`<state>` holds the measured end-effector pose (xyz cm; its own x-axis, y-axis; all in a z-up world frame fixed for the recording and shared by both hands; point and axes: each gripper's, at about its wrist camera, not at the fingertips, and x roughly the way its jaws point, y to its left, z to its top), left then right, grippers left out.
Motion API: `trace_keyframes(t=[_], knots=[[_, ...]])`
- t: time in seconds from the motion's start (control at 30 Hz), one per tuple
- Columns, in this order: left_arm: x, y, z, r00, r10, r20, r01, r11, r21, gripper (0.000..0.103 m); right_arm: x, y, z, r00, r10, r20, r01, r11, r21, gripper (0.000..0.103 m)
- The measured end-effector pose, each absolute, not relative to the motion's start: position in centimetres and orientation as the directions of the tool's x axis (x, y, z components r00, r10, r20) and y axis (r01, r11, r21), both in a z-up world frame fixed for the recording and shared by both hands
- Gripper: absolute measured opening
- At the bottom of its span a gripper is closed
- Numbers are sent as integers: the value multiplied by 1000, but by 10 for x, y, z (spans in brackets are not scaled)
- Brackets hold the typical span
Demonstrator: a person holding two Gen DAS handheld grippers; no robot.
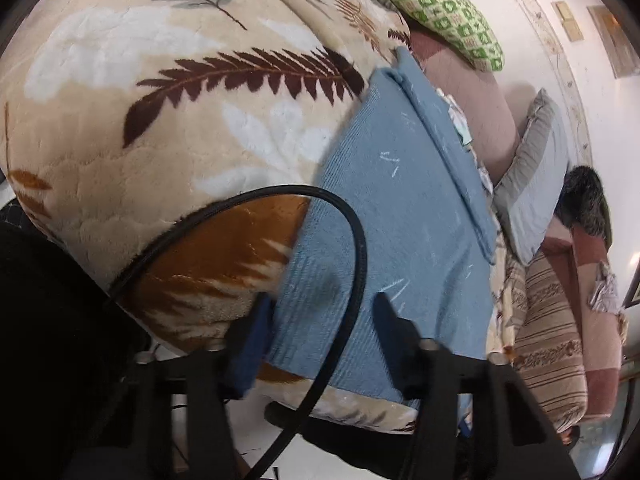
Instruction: Fold small clothes
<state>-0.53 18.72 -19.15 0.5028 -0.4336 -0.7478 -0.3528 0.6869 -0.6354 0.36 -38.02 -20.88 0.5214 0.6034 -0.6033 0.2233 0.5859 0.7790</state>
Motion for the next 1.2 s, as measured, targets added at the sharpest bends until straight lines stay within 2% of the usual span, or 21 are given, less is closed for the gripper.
trace_keyframes(t=[0.07,0.2,0.27,0.37,0.43,0.5,0.53,0.57,0.6,0.63,0.73,0.8,0.97,1.2], knots=[[-5,188,-193,497,-428,-755,-357,692,-627,36,4,-381,-213,512,611,-604,234,577,782,77],[-4,190,-194,498,-439,-748,-355,684,-638,35,4,-381,-217,511,601,-615,239,587,773,72],[-5,191,-195,510,-454,-730,-354,663,-660,46,4,-381,-218,509,590,-627,249,597,763,73],[-7,192,-194,518,-467,-717,-344,653,-675,56,6,-381,-220,503,592,-629,256,594,763,73],[-6,189,-193,520,-469,-714,-335,657,-676,60,7,-379,-219,500,586,-638,249,609,753,73],[-4,186,-191,513,-457,-727,-324,681,-657,59,8,-377,-221,496,587,-640,251,609,753,73],[-3,184,-190,509,-449,-735,-320,694,-645,52,9,-376,-221,494,586,-642,250,612,750,70],[-2,182,-190,499,-427,-754,-315,721,-617,30,10,-375,-221,486,579,-655,252,625,739,65],[-1,183,-191,485,-413,-771,-317,738,-595,17,10,-375,-222,477,568,-671,258,639,725,51],[0,183,-193,471,-411,-780,-325,742,-587,6,11,-375,-223,468,560,-684,264,650,713,32],[0,187,-196,470,-432,-769,-328,724,-607,6,10,-374,-228,456,563,-689,268,652,710,15],[-1,186,-193,473,-427,-770,-311,737,-600,6,10,-370,-224,456,560,-691,243,669,703,10],[-2,186,-180,506,-448,-737,-274,727,-630,5,9,-370,-212,476,601,-642,195,639,744,9],[2,196,-160,551,-471,-689,-250,694,-675,5,8,-391,-192,564,665,-490,154,498,854,8]])
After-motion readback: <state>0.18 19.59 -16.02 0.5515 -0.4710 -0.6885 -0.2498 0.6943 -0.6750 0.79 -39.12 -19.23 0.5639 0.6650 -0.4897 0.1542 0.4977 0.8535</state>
